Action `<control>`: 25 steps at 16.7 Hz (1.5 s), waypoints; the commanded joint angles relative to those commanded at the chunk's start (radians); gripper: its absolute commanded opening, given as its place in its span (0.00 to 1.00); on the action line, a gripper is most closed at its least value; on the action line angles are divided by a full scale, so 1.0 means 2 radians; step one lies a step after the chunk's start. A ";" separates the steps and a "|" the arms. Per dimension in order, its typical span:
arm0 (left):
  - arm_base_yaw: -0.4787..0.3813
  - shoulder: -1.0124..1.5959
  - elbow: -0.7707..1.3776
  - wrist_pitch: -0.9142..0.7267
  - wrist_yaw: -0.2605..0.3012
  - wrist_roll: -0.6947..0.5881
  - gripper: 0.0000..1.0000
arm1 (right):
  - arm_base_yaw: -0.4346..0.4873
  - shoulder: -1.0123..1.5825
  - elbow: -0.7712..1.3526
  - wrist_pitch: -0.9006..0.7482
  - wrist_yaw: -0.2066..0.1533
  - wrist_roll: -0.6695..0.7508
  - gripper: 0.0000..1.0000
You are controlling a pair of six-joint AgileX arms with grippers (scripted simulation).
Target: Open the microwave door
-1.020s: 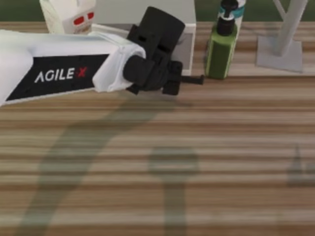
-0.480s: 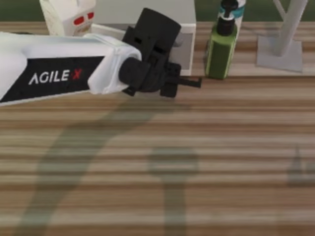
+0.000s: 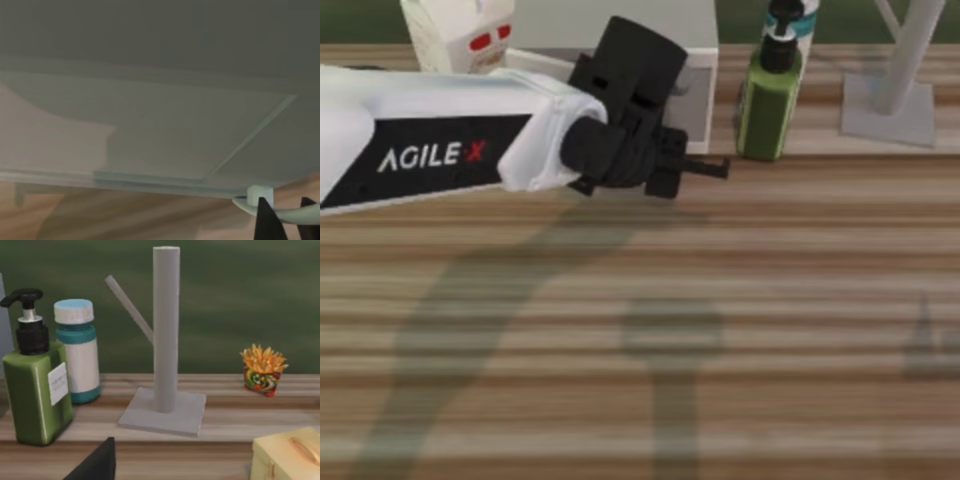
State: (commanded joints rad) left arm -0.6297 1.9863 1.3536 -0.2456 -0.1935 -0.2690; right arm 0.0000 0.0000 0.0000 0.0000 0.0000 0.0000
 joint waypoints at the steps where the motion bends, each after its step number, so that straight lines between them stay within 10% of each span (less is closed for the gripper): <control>1: 0.000 0.000 0.000 0.000 0.000 0.000 0.00 | 0.000 0.000 0.000 0.000 0.000 0.000 1.00; 25: 0.004 -0.011 -0.017 0.009 0.014 0.017 0.00 | 0.000 0.000 0.000 0.000 0.000 0.000 1.00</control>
State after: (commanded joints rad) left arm -0.6211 1.9634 1.3195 -0.2283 -0.1656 -0.2347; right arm 0.0000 0.0000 0.0000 0.0000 0.0000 0.0000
